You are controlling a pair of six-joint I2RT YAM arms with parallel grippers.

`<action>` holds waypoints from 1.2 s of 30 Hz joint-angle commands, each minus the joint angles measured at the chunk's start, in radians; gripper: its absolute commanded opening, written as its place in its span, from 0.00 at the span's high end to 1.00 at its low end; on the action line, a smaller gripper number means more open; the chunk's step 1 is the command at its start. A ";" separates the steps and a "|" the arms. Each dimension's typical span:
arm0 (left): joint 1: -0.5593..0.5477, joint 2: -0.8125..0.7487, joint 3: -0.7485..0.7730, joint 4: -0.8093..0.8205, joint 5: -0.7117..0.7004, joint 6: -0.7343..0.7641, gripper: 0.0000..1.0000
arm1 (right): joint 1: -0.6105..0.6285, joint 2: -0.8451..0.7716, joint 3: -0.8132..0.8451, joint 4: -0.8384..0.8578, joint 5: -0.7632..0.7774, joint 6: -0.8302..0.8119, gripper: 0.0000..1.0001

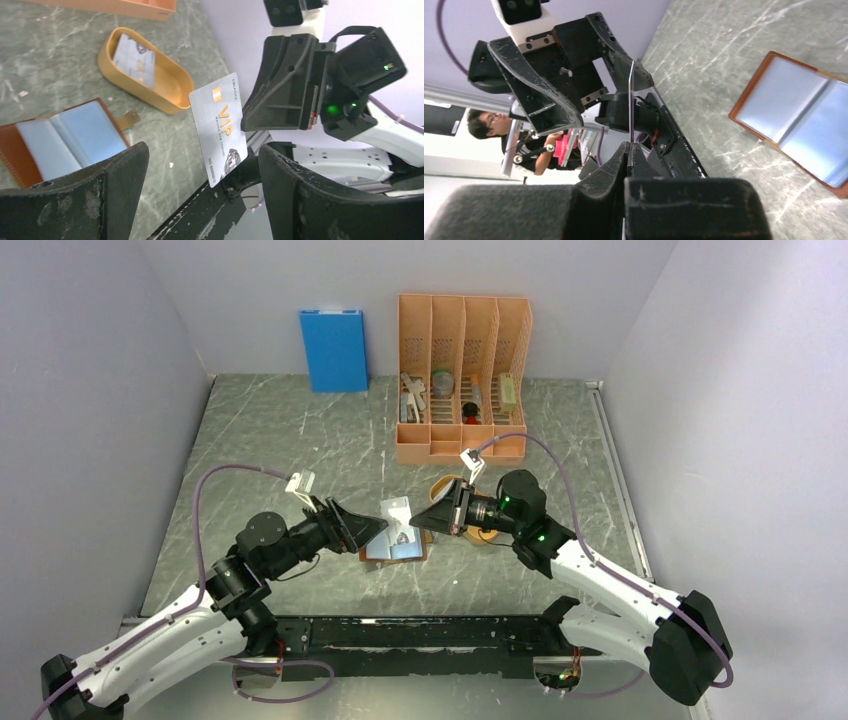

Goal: Put the credit cards into the card holder
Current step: Pick up the credit card from the storage box.

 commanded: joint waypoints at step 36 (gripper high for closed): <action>0.008 0.060 -0.033 0.313 0.253 -0.060 0.95 | 0.005 0.034 0.001 0.258 -0.164 0.151 0.74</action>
